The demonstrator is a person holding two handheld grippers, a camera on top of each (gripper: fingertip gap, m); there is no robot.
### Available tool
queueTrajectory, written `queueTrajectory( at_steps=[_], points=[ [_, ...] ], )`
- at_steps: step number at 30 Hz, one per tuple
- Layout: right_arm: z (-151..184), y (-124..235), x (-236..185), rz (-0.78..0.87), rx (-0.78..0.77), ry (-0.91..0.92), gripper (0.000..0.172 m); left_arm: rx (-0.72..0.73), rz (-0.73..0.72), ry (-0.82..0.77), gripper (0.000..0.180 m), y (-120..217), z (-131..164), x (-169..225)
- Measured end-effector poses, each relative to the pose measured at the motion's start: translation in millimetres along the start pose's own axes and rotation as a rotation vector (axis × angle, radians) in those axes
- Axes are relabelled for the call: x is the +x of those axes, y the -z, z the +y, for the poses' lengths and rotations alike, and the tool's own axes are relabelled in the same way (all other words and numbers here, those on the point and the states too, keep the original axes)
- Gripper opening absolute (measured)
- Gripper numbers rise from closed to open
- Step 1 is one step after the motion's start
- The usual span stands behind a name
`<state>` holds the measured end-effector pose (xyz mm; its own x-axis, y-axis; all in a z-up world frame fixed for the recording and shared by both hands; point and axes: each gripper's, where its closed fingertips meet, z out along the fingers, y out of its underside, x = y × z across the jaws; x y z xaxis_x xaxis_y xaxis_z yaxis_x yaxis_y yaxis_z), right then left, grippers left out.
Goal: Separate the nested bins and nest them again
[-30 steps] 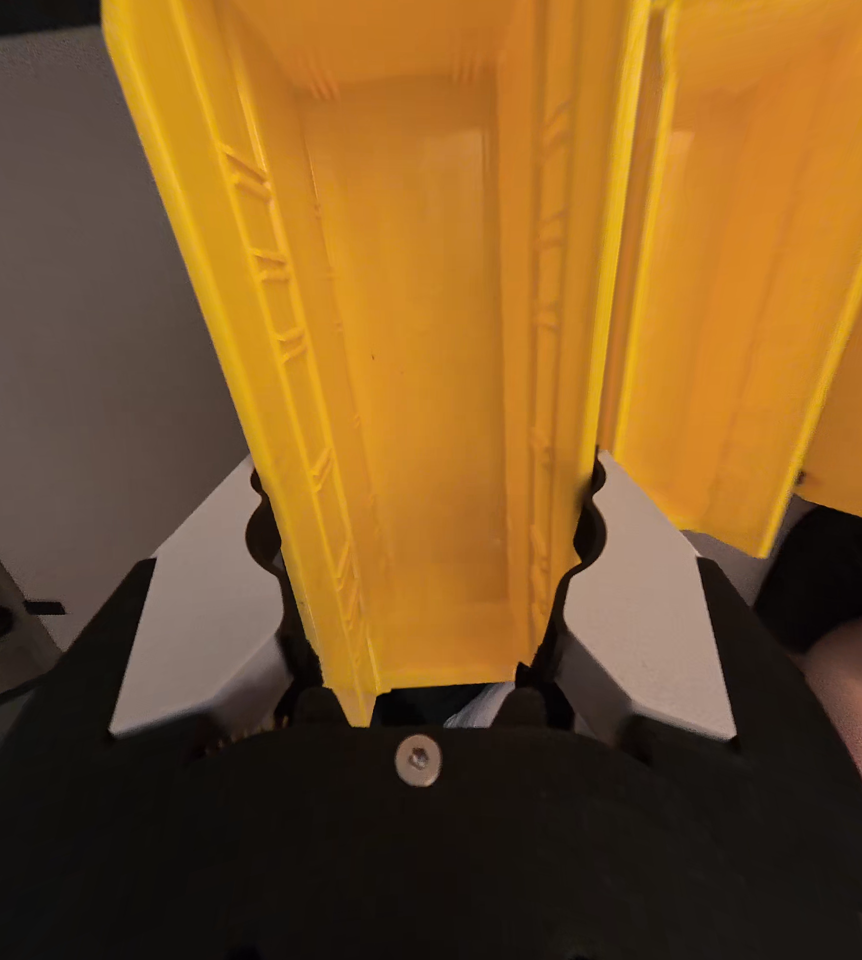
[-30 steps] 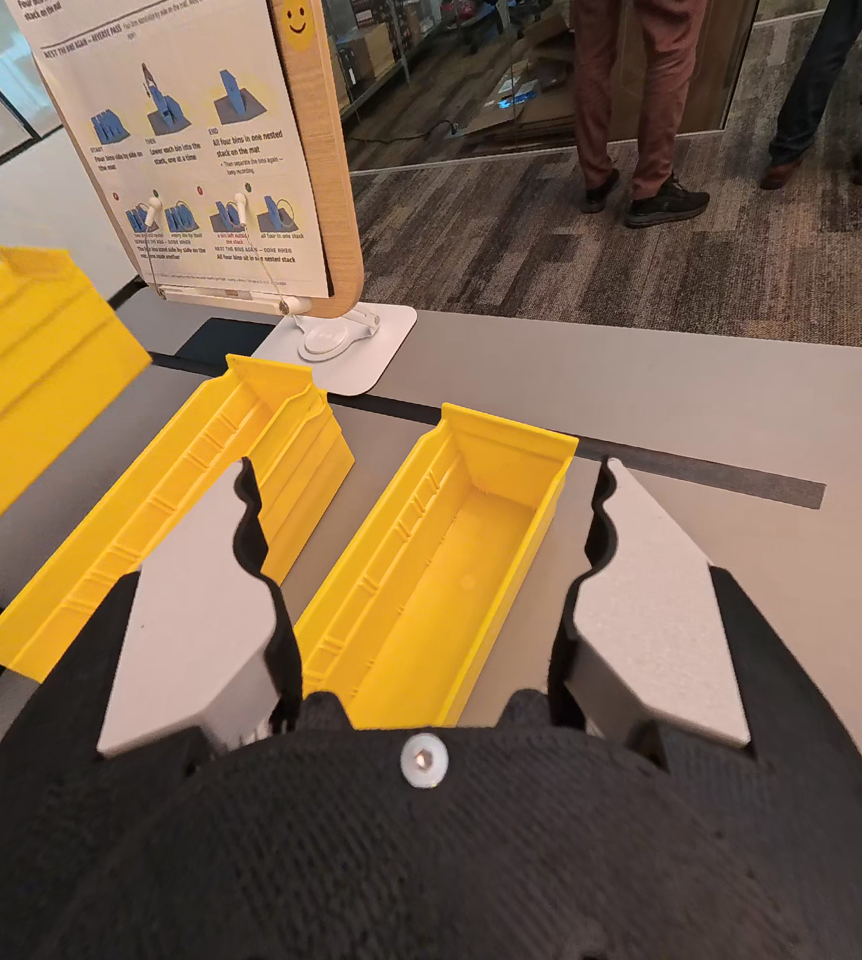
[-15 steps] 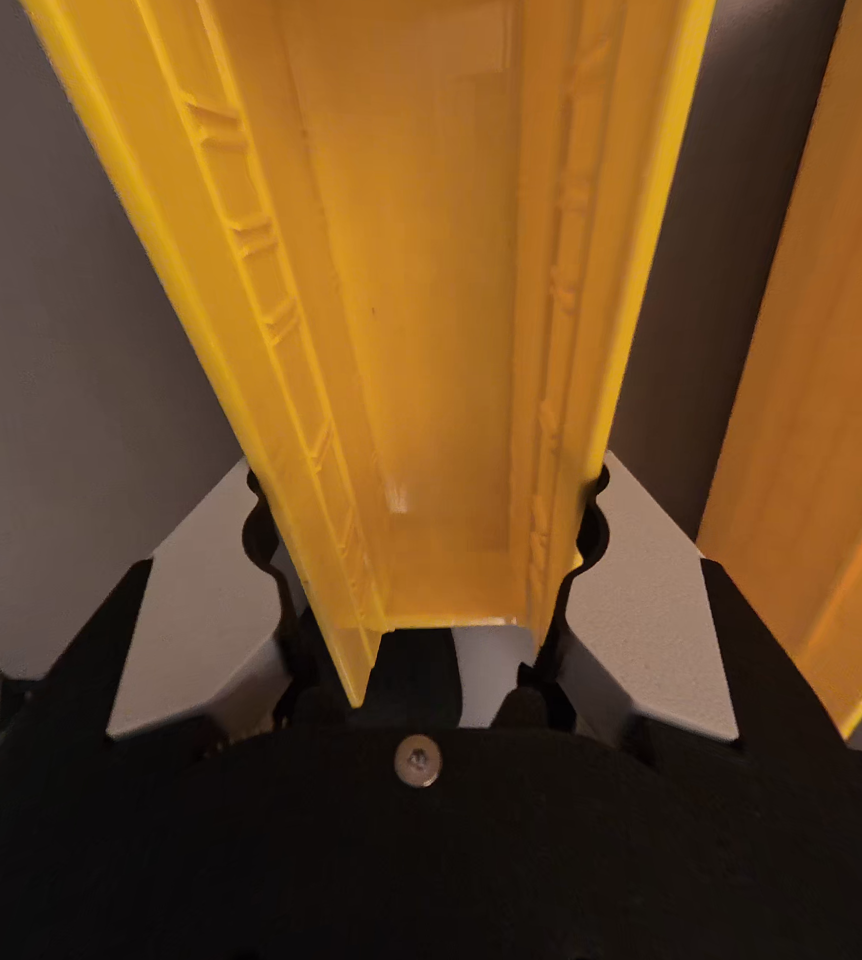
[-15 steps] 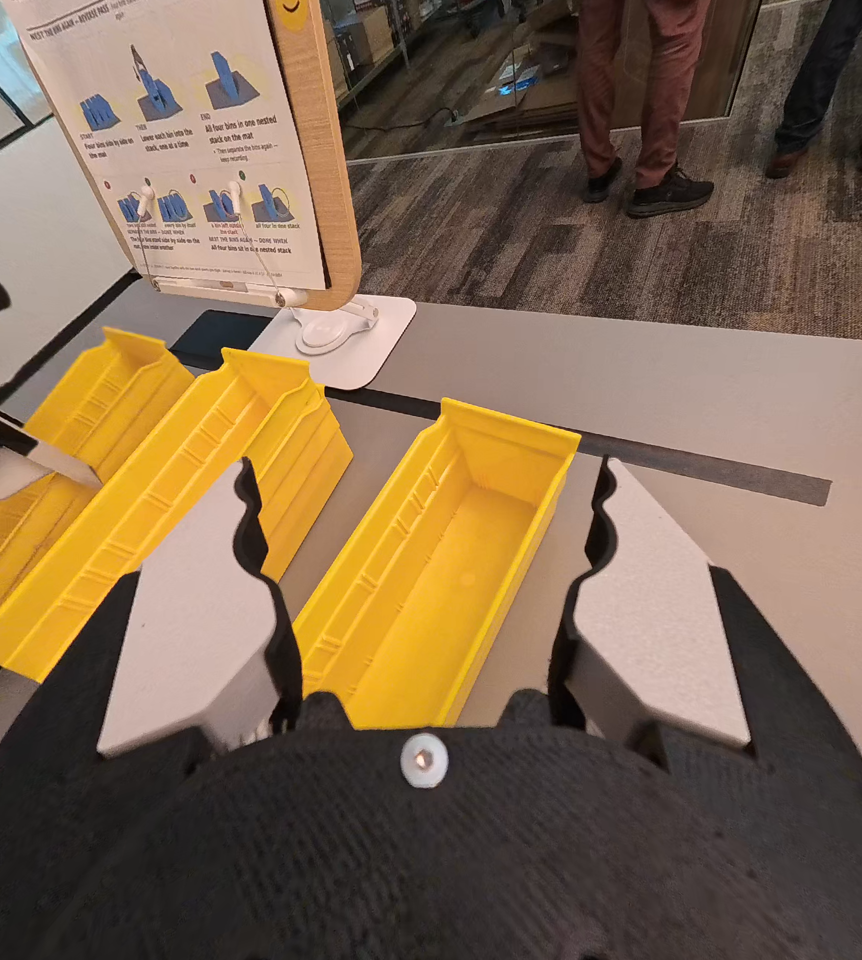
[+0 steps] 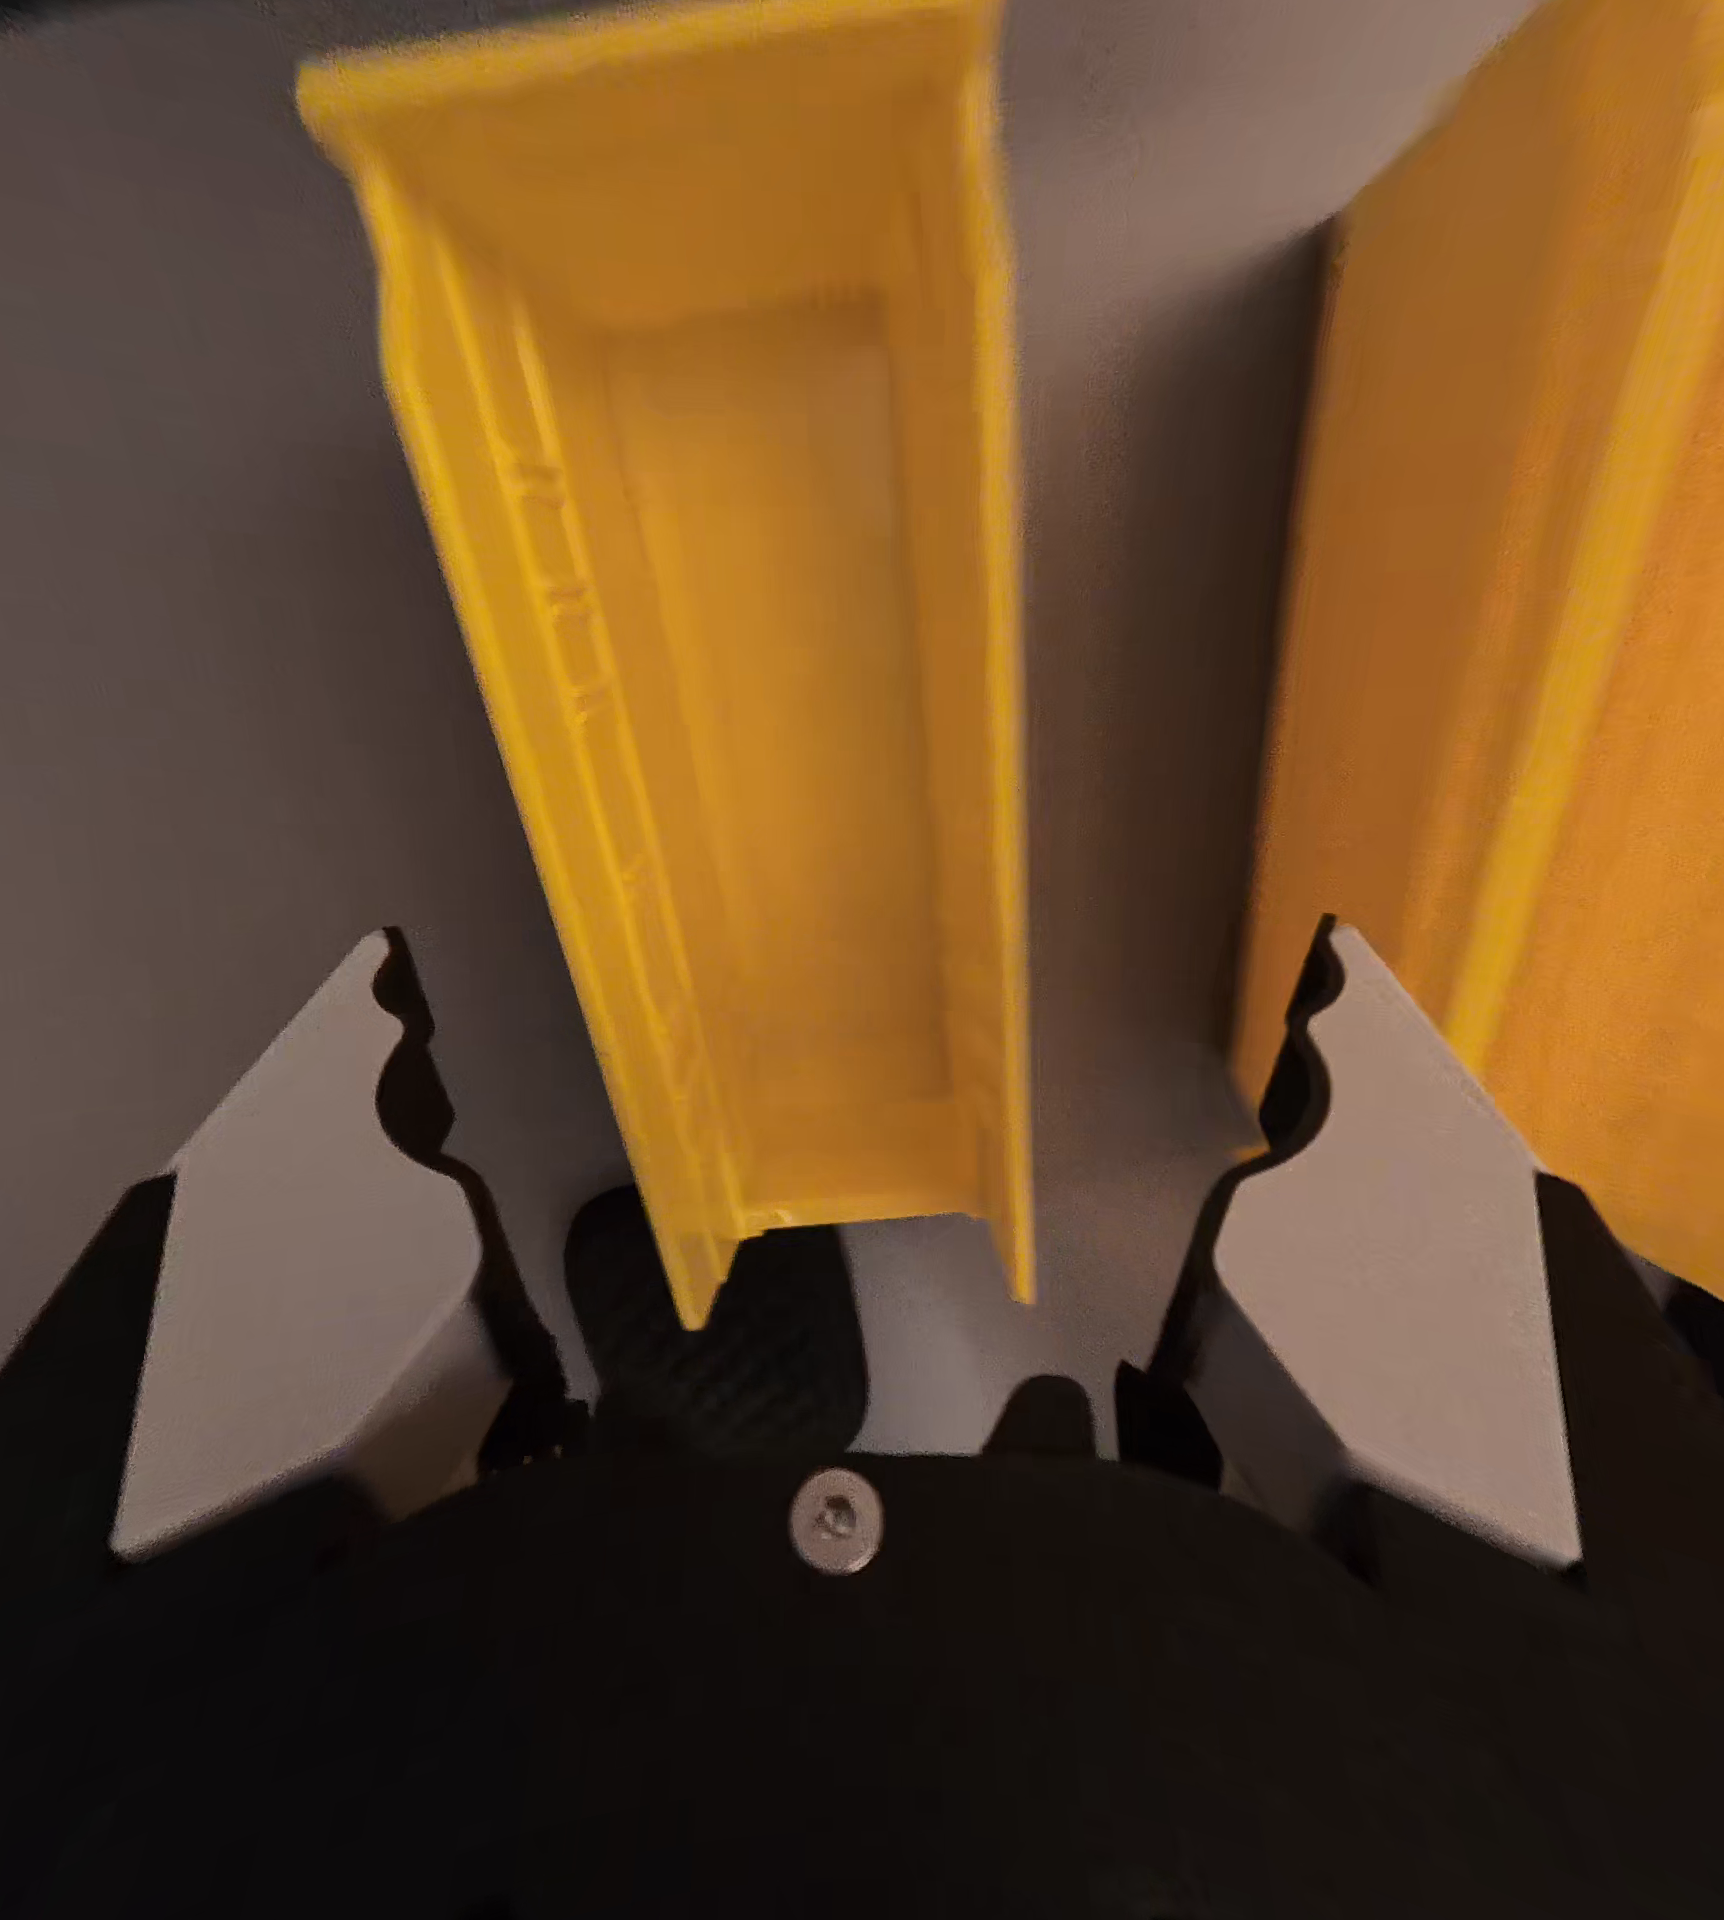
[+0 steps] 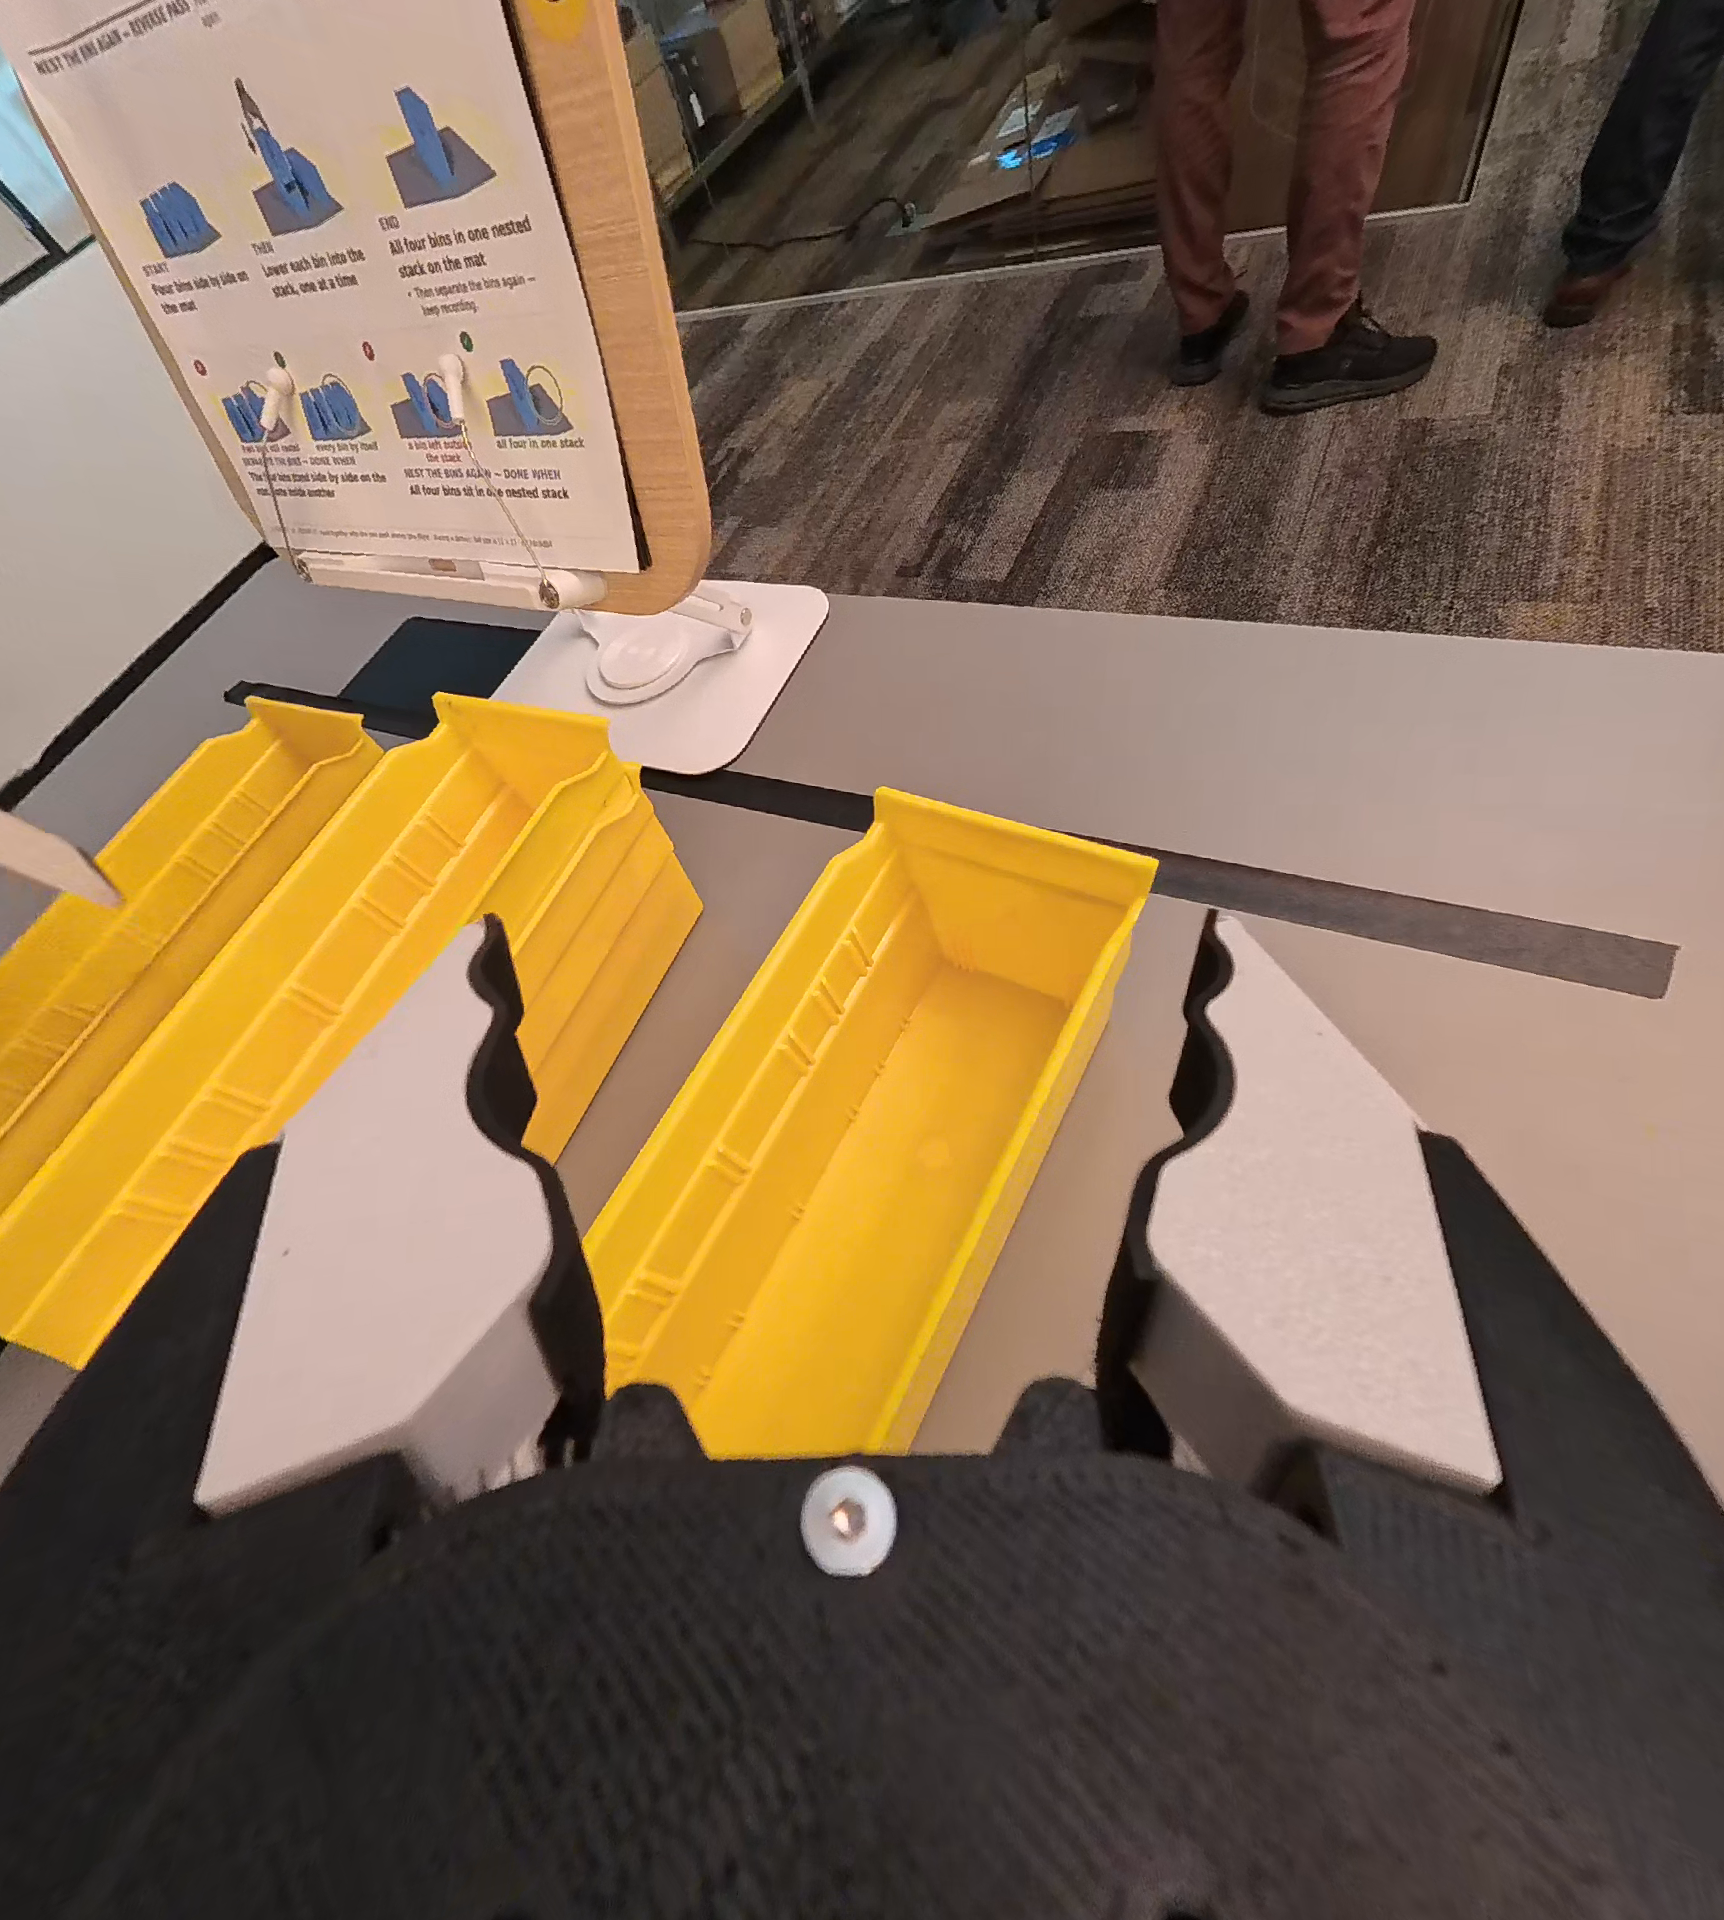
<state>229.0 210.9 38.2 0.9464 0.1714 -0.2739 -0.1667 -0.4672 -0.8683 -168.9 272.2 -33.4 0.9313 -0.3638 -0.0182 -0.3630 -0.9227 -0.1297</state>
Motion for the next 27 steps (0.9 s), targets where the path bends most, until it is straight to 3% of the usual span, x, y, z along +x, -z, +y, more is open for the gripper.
queueTrajectory(
  at_steps=[3, 5, 11, 14, 17, 22, 27],
  points=[
    [2.3, -2.8, 3.5, 0.001, -0.008, -0.012, 0.127, 0.152, 0.073, -0.024, 0.157, 43.0, -24.9, 47.9],
    [5.3, -4.7, 5.2, 0.002, -0.02, -0.016, 0.127, 0.188, 0.102, -0.036, 0.157, 50.5, -32.8, 85.1],
    [8.5, -5.5, 1.3, -0.013, -0.03, -0.02, 0.127, 0.063, 0.156, -0.029, 0.157, 11.9, -23.2, 181.8],
    [7.5, -4.8, -4.0, -0.035, -0.028, -0.019, 0.127, -0.041, 0.04, -0.047, 0.157, -10.5, -8.8, 186.3],
    [4.8, -3.8, -8.0, -0.055, -0.015, -0.023, 0.127, -0.046, -0.056, -0.051, 0.156, -19.2, -8.9, 176.4],
    [7.2, -6.8, -12.8, -0.075, -0.03, -0.021, 0.127, -0.084, -0.029, -0.012, 0.153, -35.2, -0.4, 171.9],
    [8.3, -7.6, -12.7, -0.081, -0.033, -0.034, 0.127, -0.118, -0.019, -0.029, 0.133, -42.7, 6.8, 169.9]
  ],
)
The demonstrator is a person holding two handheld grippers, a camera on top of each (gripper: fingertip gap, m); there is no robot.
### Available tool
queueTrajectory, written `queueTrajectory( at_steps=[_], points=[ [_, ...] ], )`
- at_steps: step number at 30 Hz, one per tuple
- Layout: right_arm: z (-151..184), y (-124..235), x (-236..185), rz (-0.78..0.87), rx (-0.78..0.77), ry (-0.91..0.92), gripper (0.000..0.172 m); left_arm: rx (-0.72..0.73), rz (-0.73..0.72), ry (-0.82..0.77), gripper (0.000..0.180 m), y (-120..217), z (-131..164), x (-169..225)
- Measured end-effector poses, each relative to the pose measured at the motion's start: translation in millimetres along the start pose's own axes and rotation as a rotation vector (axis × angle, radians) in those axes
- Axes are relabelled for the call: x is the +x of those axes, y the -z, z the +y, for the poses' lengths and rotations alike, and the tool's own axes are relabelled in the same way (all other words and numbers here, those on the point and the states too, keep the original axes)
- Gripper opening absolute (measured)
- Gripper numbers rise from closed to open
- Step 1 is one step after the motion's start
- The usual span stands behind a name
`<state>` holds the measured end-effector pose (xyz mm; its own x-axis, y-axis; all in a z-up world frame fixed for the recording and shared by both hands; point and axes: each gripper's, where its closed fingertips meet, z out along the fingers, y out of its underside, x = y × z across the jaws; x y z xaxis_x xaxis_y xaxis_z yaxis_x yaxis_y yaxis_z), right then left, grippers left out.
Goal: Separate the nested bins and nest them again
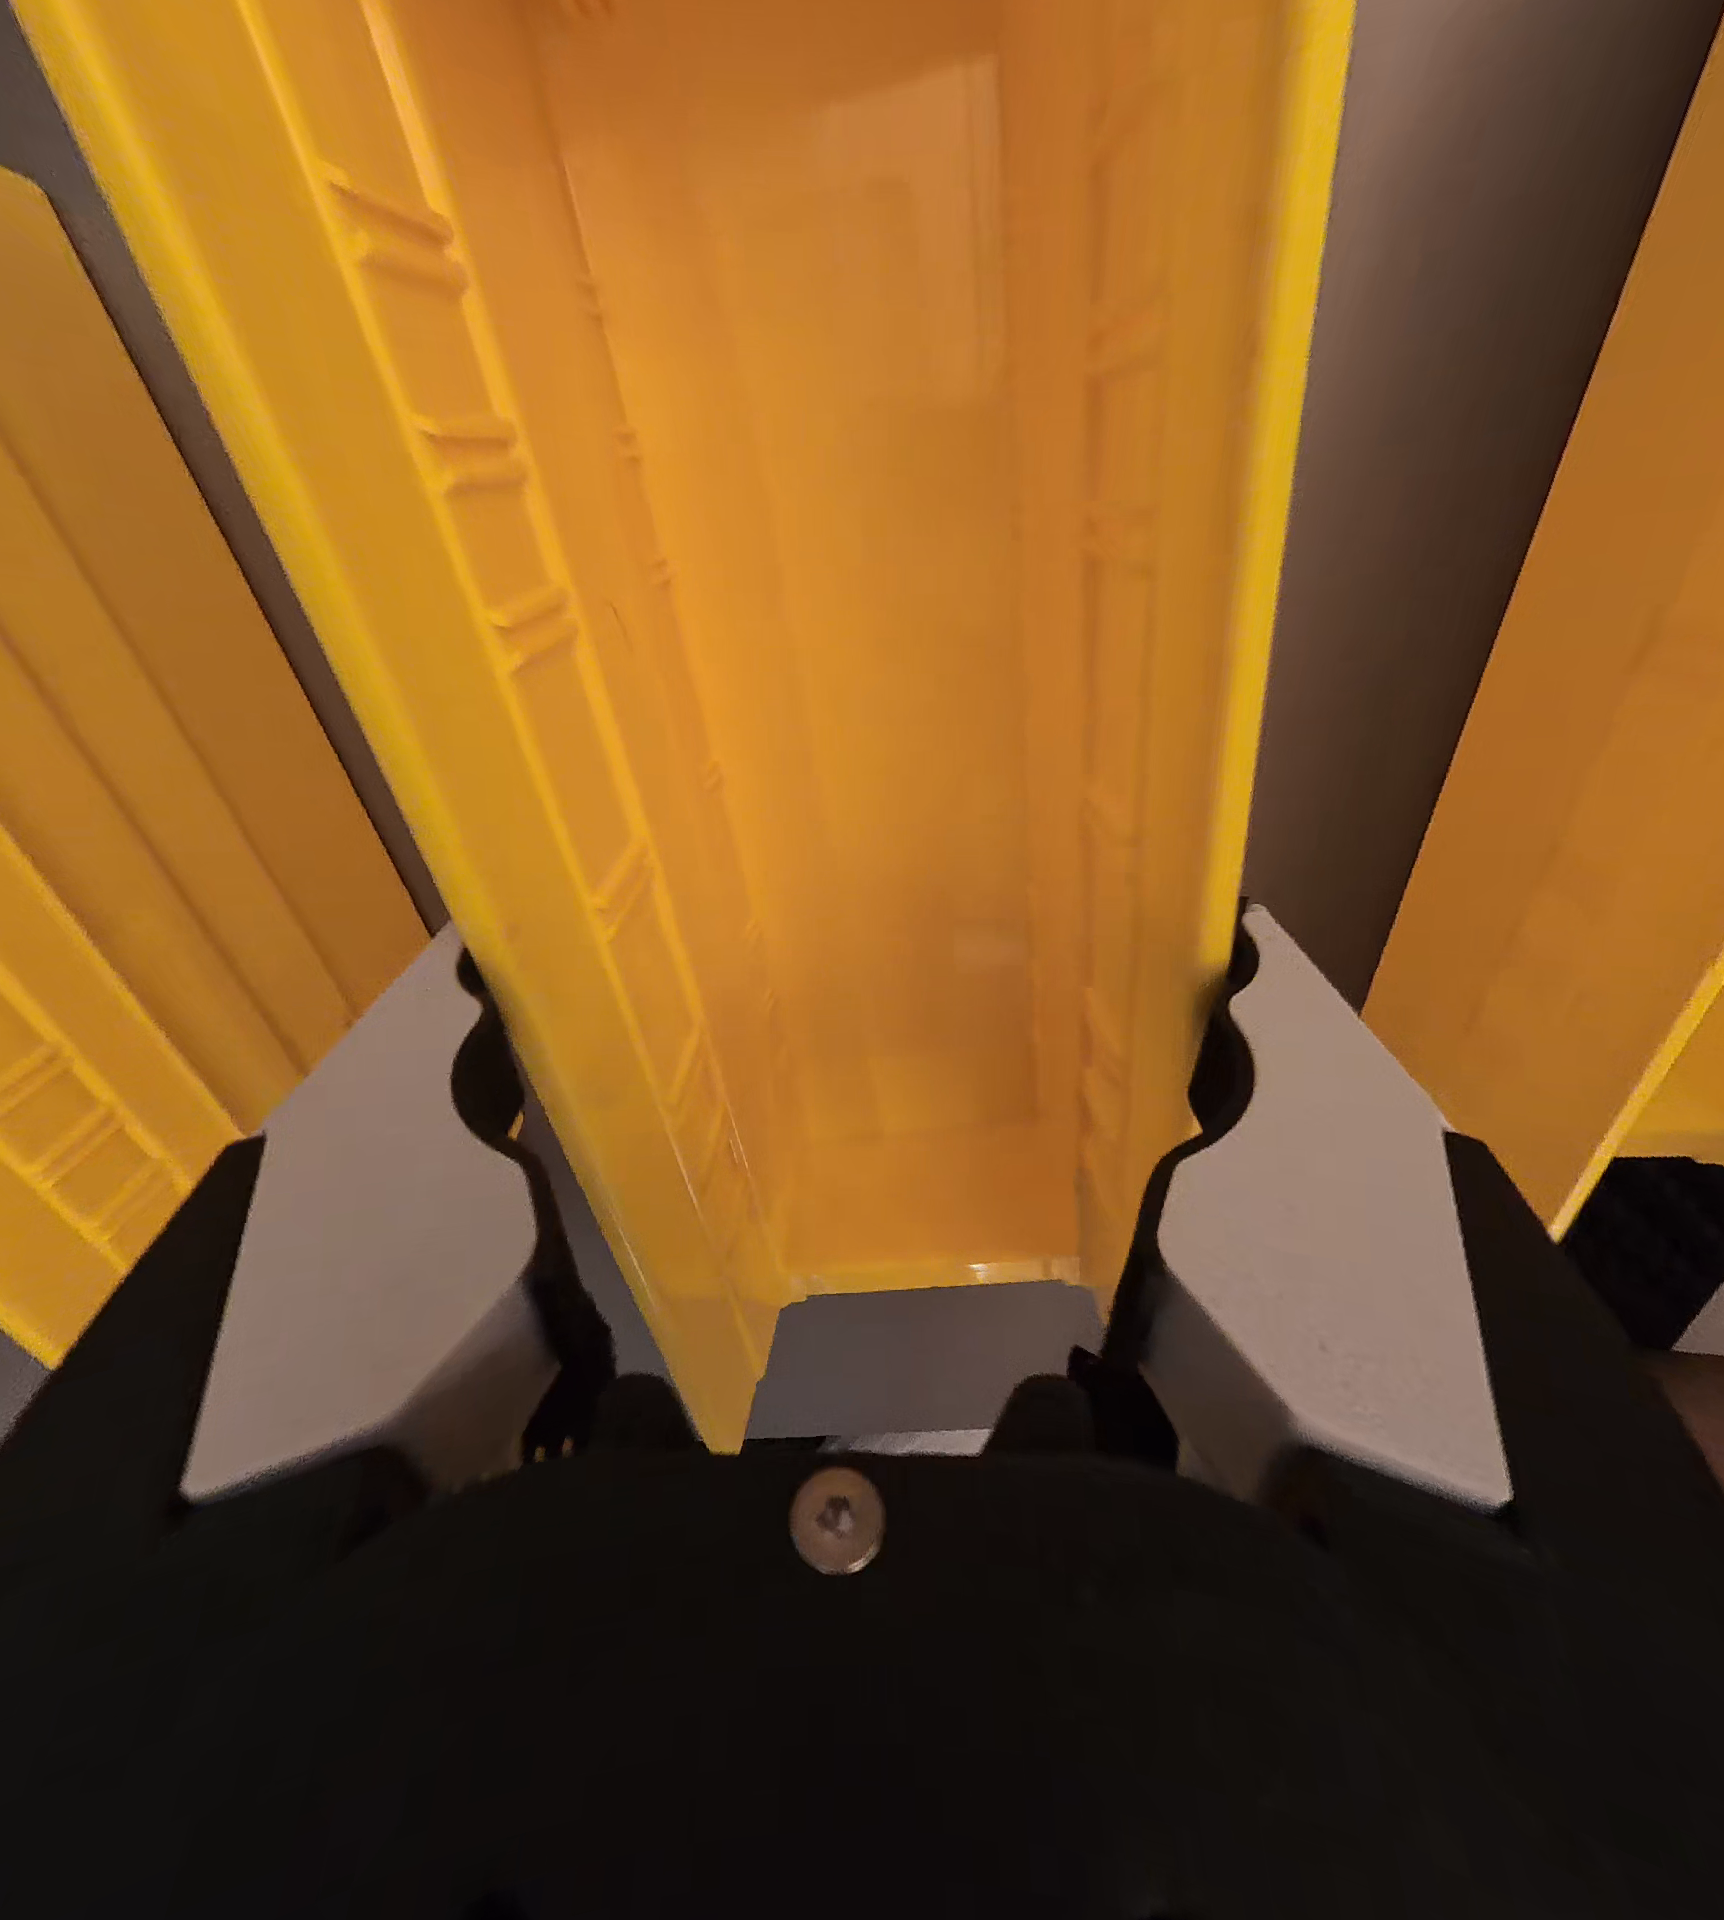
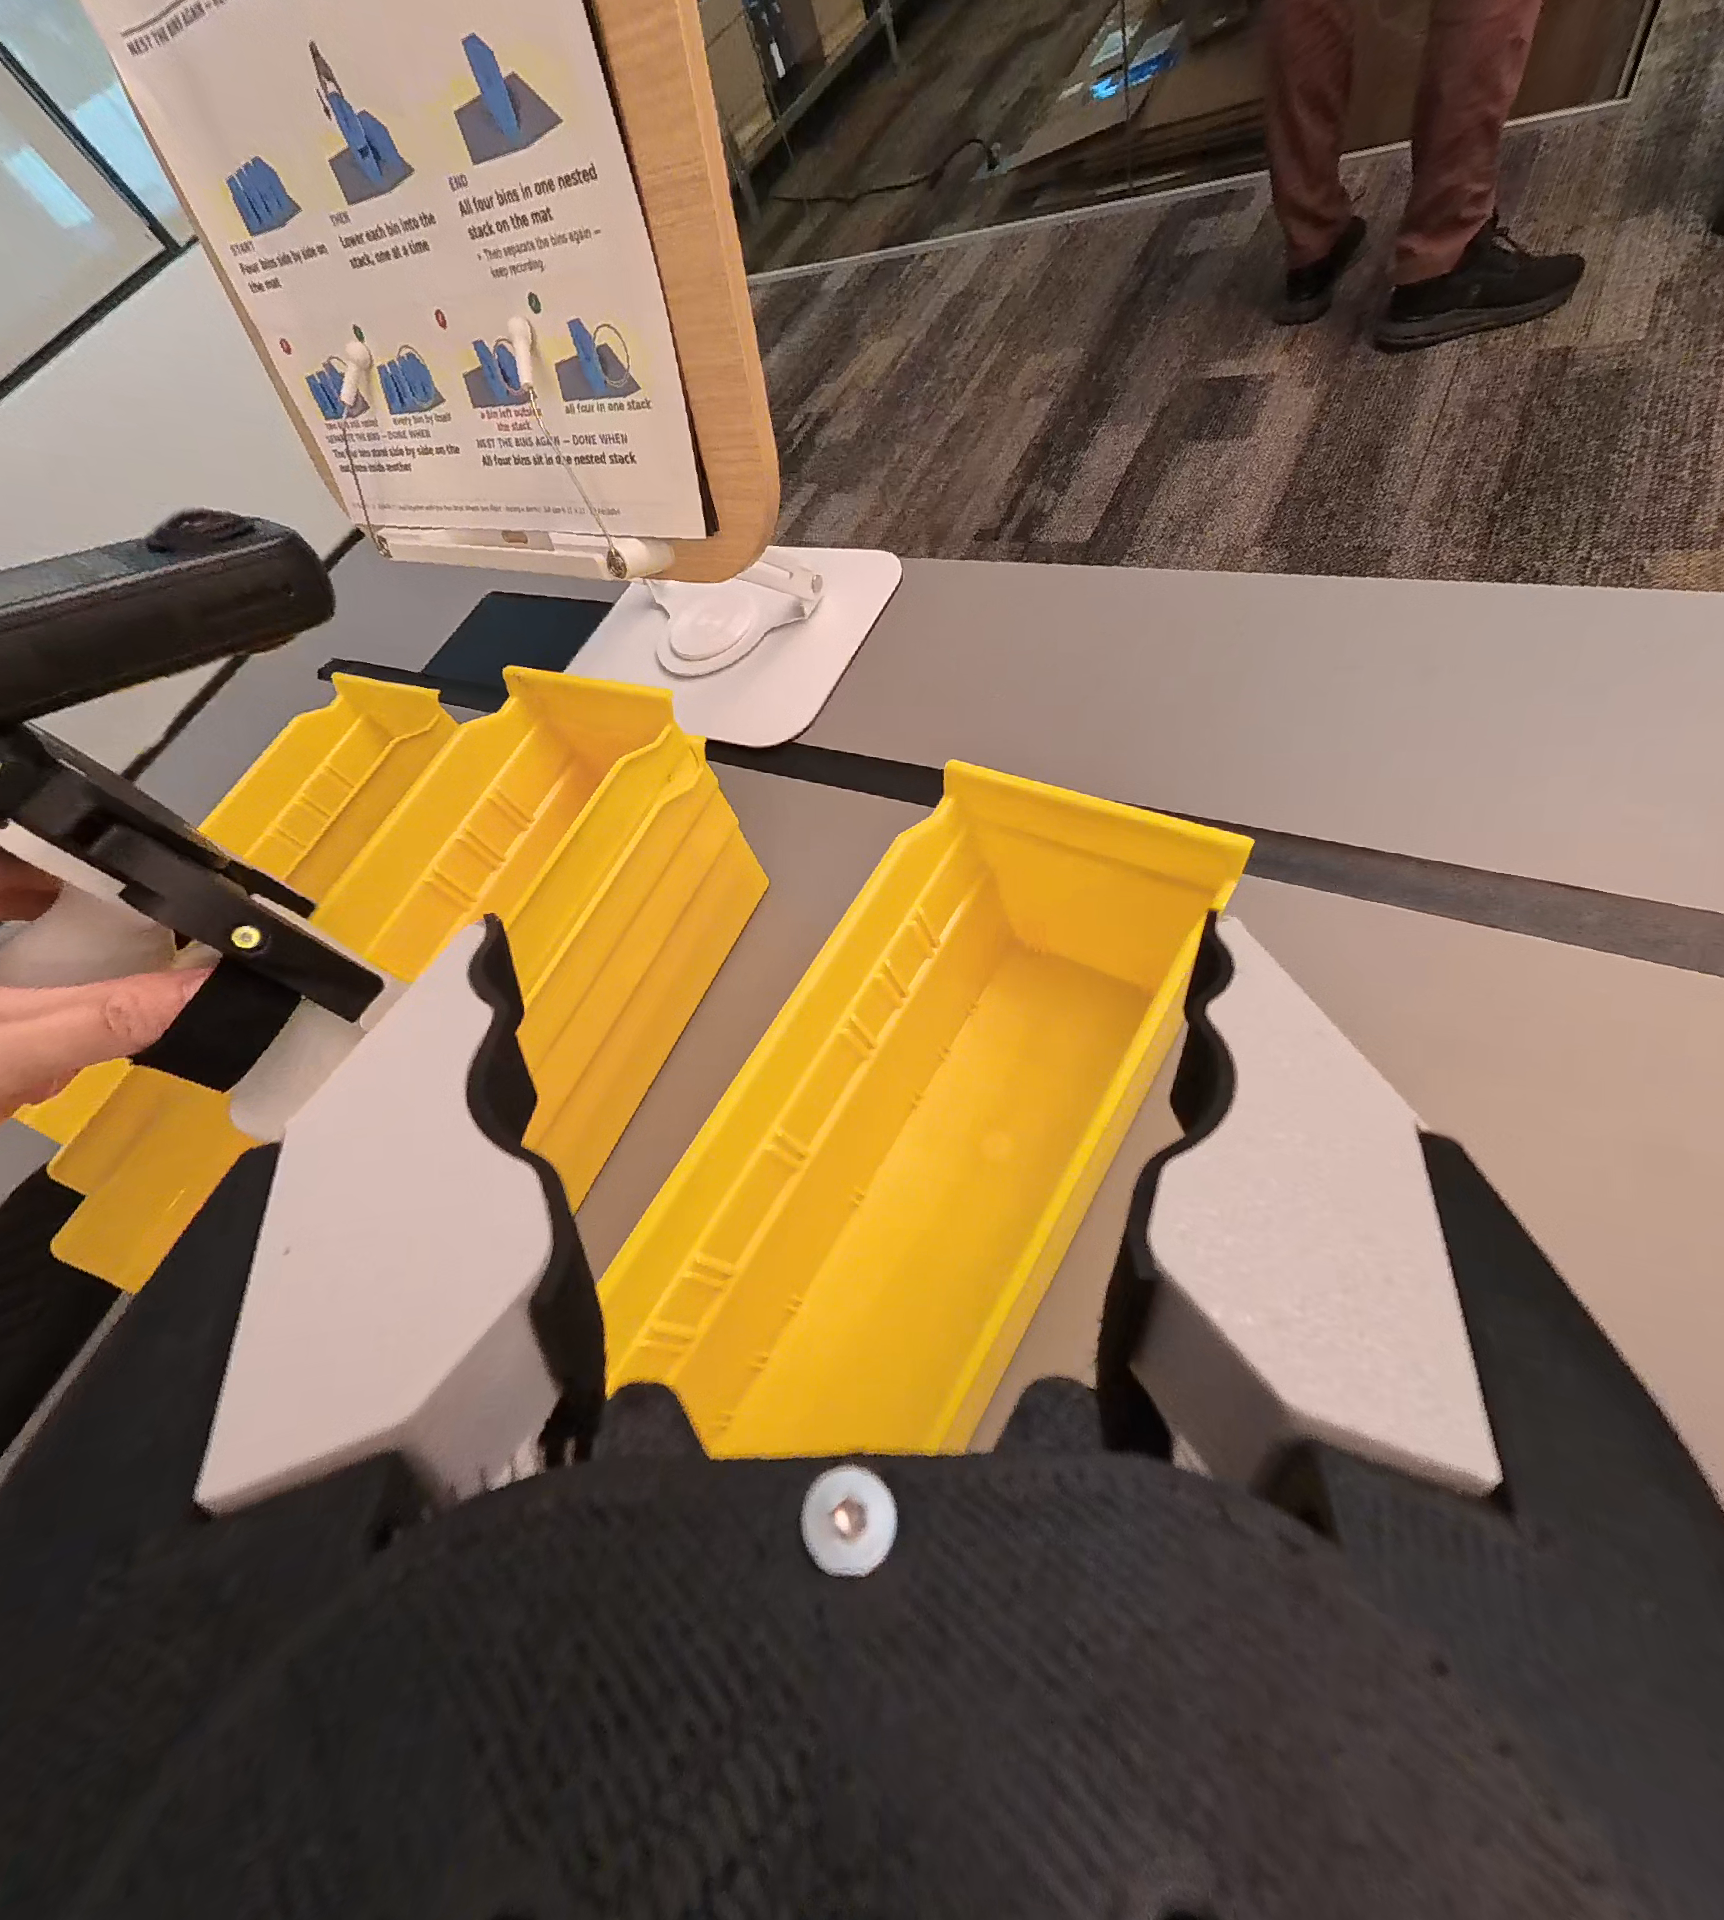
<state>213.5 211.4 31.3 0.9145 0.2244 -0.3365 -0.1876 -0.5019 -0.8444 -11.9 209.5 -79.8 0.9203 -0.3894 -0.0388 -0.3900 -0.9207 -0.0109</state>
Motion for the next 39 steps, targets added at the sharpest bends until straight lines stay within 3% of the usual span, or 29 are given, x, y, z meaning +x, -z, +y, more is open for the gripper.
queueTrajectory(
  at_steps=[15, 32, 39],
  points=[
    [5.5, -5.1, 2.0, 0.003, -0.027, -0.007, 0.127, -0.066, -0.004, -0.002, 0.119, 3.5, 6.8, -1.3],
    [7.1, -5.2, 4.5, 0.002, -0.034, -0.017, 0.127, -0.099, 0.006, 0.004, 0.117, 13.1, 12.5, -3.2],
    [7.8, -5.2, 5.5, 0.001, -0.038, -0.022, 0.127, -0.071, 0.001, 0.003, 0.117, 33.8, 8.1, -4.9]
  ],
)
